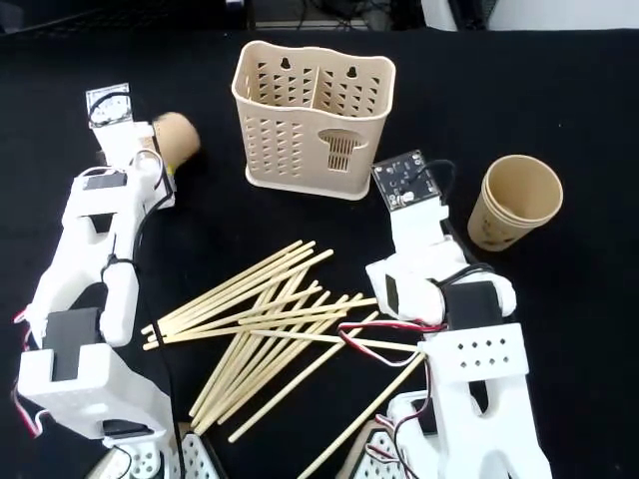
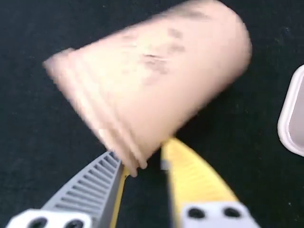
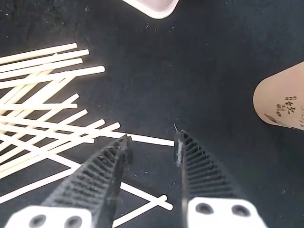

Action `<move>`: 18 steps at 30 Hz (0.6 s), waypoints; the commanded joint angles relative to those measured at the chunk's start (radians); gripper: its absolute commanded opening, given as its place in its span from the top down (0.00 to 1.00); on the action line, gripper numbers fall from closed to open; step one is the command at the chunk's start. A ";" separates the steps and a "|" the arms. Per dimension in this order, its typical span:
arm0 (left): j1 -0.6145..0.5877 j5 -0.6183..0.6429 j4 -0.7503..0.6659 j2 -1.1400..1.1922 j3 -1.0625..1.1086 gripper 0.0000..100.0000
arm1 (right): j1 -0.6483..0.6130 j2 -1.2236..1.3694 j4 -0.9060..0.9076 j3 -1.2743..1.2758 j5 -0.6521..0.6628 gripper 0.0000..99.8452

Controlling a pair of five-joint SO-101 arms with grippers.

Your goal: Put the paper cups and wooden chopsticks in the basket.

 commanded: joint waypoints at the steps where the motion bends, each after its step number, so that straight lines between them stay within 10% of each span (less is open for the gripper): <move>1: 0.008 -0.002 0.031 -0.018 -0.038 0.94 | -0.009 -0.018 -0.020 -0.002 0.009 0.84; 18: 0.010 -0.112 0.532 -0.417 -0.038 0.97 | -0.009 -0.019 -0.021 -0.010 0.009 0.84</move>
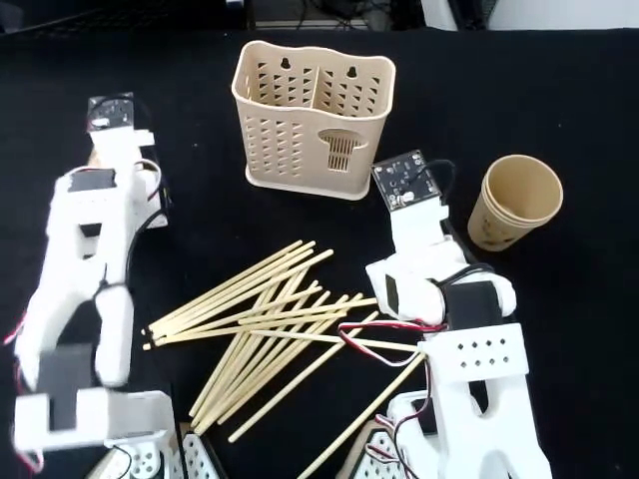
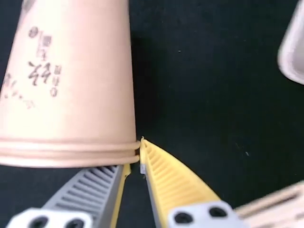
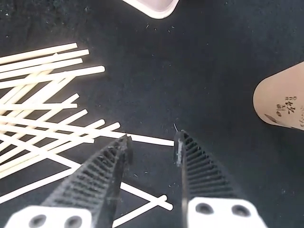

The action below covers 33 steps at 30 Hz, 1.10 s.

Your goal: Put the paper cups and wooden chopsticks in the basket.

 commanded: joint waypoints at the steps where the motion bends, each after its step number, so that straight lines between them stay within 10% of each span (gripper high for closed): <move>1: 0.010 -0.049 0.138 -0.209 -0.039 0.97 | -0.009 -0.019 -0.026 -0.010 0.006 0.84; 18: 0.272 -0.354 0.753 -0.391 -0.183 0.97 | 0.034 -0.019 -0.049 -0.013 0.002 0.84; 33: 0.208 -0.589 0.750 0.166 -0.318 0.97 | 0.247 -0.019 -0.048 -0.096 0.009 0.84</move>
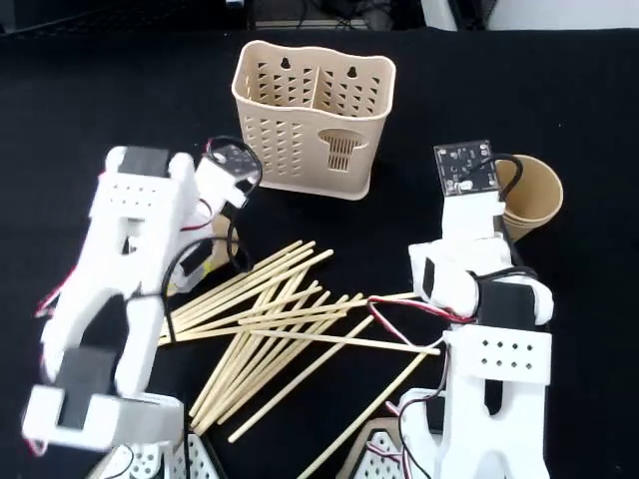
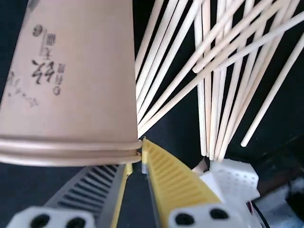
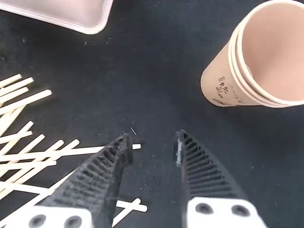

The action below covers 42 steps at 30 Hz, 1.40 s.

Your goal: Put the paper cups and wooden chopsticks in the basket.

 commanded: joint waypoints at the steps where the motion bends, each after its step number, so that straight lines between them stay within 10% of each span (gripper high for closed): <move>1: -0.064 -0.011 0.012 0.087 -0.119 0.97 | 0.012 -0.019 -0.014 -0.056 0.009 0.84; 31: -0.213 0.048 0.008 0.060 -0.328 0.89 | -0.049 -0.019 -0.021 -0.015 0.003 0.84; 42: -0.064 0.057 0.006 -0.259 -0.257 0.89 | -0.118 -0.019 -0.015 -0.012 0.000 0.84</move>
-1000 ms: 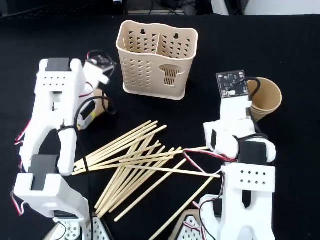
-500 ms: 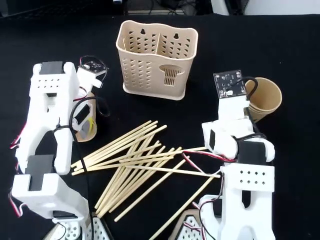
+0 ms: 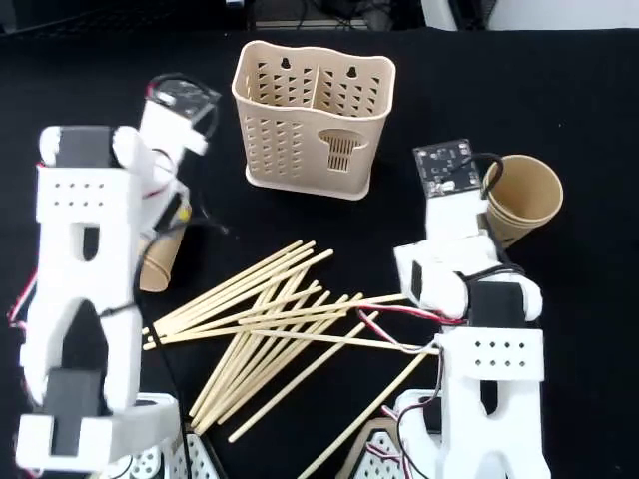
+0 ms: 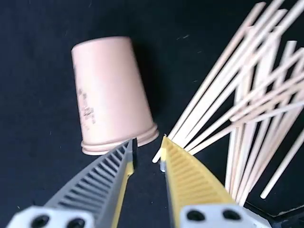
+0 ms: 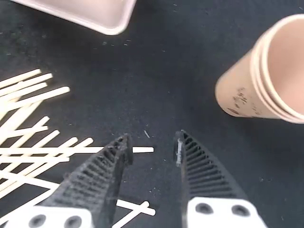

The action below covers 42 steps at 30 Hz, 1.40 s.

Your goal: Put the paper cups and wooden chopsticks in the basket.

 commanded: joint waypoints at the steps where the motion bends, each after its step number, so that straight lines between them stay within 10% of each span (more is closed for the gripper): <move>1: -0.004 -0.002 -0.002 -0.103 -0.004 0.89 | -0.021 -0.019 -0.015 -0.012 0.000 0.84; 14: -0.521 0.003 -0.554 0.066 0.338 0.89 | -0.023 -0.019 -0.018 0.005 0.000 0.84; 21: -0.470 0.072 -0.778 0.144 0.535 0.89 | -0.071 -0.019 -0.060 0.097 0.002 0.84; 42: -0.140 0.226 -0.654 0.029 0.682 0.89 | -0.502 -0.019 -0.419 0.355 0.000 0.84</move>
